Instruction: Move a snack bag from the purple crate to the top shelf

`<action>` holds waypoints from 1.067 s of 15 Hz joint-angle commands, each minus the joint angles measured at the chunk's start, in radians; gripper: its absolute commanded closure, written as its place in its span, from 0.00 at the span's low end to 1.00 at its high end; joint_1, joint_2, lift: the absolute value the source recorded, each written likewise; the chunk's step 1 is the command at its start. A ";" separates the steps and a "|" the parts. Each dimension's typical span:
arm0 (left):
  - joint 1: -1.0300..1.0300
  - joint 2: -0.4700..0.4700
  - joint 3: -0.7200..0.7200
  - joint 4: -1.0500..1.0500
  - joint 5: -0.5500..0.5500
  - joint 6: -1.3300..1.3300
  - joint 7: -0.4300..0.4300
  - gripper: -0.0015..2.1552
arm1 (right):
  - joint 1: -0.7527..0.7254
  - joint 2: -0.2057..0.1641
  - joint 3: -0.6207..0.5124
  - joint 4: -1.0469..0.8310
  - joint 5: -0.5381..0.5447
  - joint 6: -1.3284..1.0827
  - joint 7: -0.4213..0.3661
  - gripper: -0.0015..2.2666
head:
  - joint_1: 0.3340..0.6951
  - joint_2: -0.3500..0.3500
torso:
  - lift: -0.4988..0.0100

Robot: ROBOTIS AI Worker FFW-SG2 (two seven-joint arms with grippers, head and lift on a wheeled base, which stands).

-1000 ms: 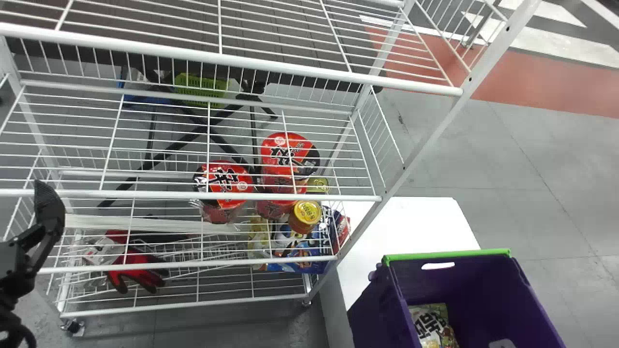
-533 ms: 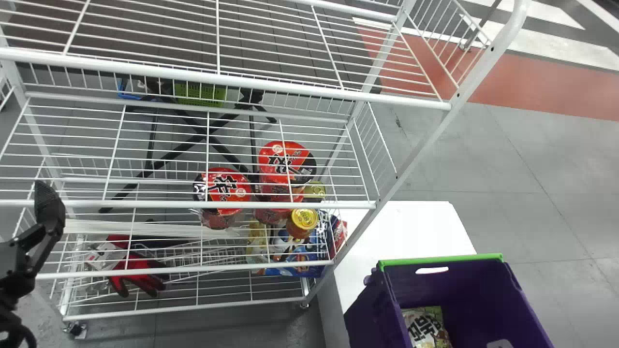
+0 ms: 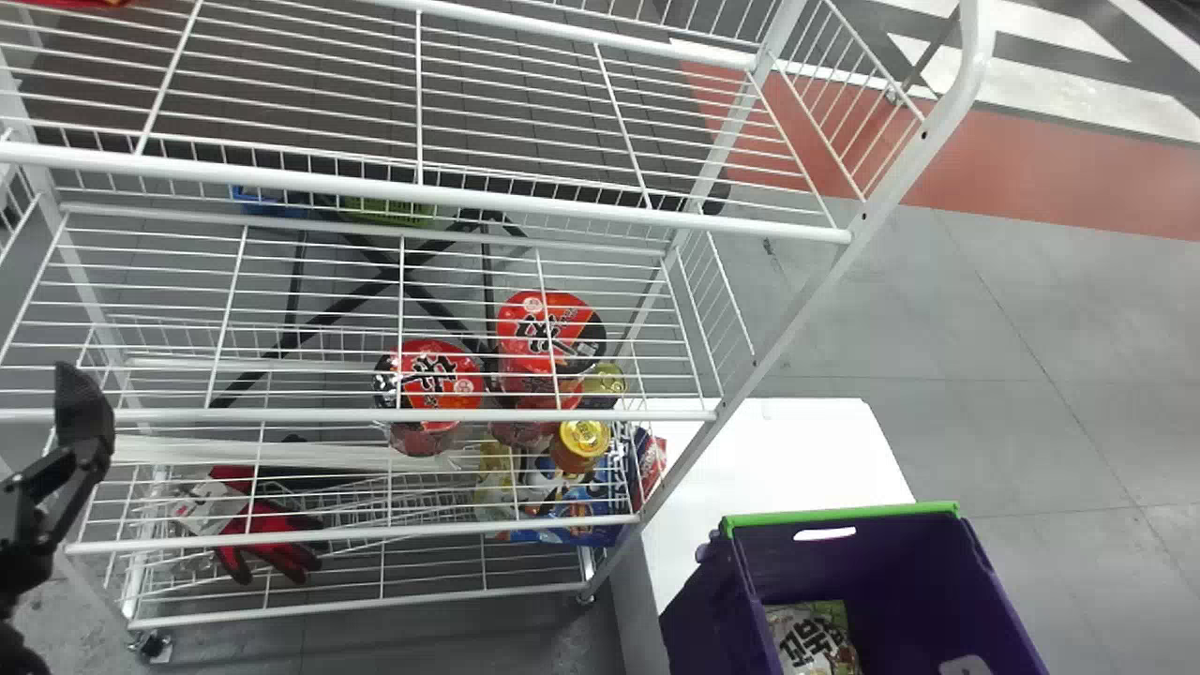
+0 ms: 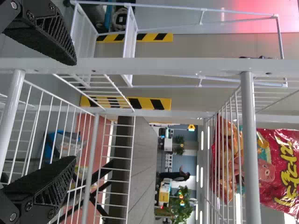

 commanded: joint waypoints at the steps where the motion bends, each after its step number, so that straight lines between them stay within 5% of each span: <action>1: 0.017 0.000 0.013 -0.012 0.000 0.000 0.000 0.05 | -0.004 0.000 0.003 0.005 0.000 -0.014 -0.001 0.91 | 1.00 0.00 | 0.50; 16: 0.044 0.002 0.038 -0.042 -0.002 0.000 0.000 0.05 | -0.010 0.003 0.007 0.004 0.003 -0.029 -0.004 0.91 | 1.00 0.00 | 0.61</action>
